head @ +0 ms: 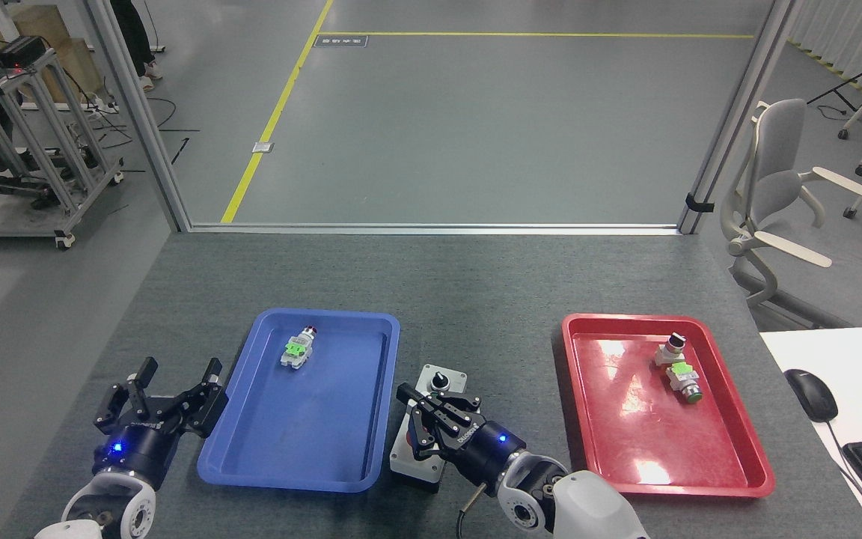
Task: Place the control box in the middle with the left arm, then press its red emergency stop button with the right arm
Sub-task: 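Press down on the red emergency stop button with the right gripper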
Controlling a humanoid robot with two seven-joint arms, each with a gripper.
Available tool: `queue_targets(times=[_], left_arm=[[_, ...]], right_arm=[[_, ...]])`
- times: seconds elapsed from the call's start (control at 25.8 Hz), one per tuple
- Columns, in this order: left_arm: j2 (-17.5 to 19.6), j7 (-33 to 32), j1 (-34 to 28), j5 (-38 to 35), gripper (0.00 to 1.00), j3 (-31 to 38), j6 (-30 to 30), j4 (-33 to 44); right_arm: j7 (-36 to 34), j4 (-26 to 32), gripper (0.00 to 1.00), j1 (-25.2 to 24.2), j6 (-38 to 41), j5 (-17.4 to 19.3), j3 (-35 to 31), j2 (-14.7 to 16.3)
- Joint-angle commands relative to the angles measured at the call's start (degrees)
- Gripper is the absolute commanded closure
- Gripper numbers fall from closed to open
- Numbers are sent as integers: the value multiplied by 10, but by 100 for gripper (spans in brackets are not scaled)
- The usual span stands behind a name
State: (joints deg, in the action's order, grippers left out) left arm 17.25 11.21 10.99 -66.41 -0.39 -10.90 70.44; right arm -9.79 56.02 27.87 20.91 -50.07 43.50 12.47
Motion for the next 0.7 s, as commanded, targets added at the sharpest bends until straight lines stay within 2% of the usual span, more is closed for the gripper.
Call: queue_targets(times=[0.0,0.35,0.66], left_arm=[[-13,7,-1,-8,1,-2,3,-10],[-11,10,2,-8,1,-1,3,-18],[19,26,-4,-9,0,1,2,-21]], right_arm=[[0,-9,100,-4,1,0,0,4],[1,-32,100,-5,2,-7,2,6],[1,-71,100,-2,2,-8,20,-1]])
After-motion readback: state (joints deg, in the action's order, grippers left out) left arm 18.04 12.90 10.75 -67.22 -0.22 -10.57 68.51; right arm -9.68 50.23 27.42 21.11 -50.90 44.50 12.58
